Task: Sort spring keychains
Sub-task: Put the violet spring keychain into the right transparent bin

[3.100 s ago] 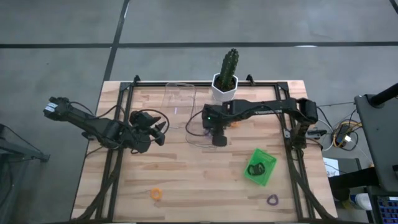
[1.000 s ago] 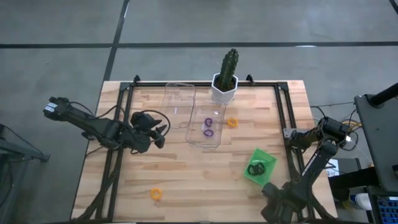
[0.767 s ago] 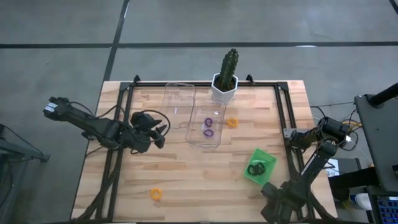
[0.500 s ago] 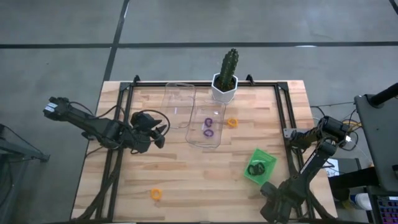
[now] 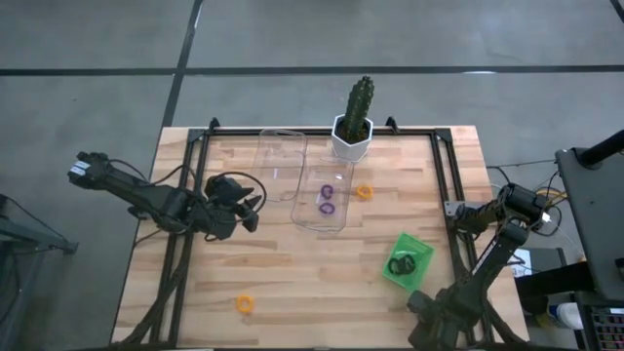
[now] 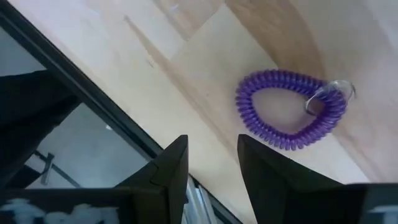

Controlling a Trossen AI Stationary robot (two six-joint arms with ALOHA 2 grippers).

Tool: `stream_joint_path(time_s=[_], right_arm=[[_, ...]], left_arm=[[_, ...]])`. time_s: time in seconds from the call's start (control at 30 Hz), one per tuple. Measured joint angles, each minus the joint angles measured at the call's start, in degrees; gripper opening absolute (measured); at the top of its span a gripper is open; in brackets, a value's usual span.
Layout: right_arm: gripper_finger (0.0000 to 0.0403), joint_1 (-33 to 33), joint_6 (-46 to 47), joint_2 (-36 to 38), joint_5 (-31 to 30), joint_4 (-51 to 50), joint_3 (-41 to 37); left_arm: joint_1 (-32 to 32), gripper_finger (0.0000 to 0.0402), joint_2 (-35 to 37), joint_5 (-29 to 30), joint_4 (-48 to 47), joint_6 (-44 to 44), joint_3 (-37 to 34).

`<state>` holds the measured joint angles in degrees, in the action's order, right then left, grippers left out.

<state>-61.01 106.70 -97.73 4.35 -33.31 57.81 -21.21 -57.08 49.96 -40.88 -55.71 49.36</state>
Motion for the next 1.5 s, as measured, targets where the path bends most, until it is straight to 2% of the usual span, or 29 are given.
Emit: stream_joint_path(time_s=[0.23,0.73,0.83,1.03,1.23,1.5], right_arm=[[0.0122,0.0,-0.2,-0.2,-0.1,-1.3,-1.0],[0.0106,0.2,0.1,-6.1,0.2,-0.4,-0.7],[0.0088,0.2,1.1,-6.1,0.4,-0.6,-0.8],[0.0021,0.2,2.7,-6.1,0.8,-0.9,-0.6],[0.0013,0.1,1.8,-6.9,0.6,-7.4,4.4],[0.0012,0.0,0.5,-6.9,0.1,-9.6,11.3]], left_arm=[[0.0,0.0153,0.0,0.0,0.0,0.0,0.0],[0.0,0.0153,0.0,-1.3,0.2,0.0,0.0],[0.0,0.0153,0.0,-1.4,0.2,0.0,0.0],[0.0,0.0153,0.0,-1.6,0.2,0.0,0.0],[0.0,0.0153,0.0,-1.6,0.2,0.0,0.0],[0.0,0.0153,0.0,-1.7,0.2,0.0,0.0]])
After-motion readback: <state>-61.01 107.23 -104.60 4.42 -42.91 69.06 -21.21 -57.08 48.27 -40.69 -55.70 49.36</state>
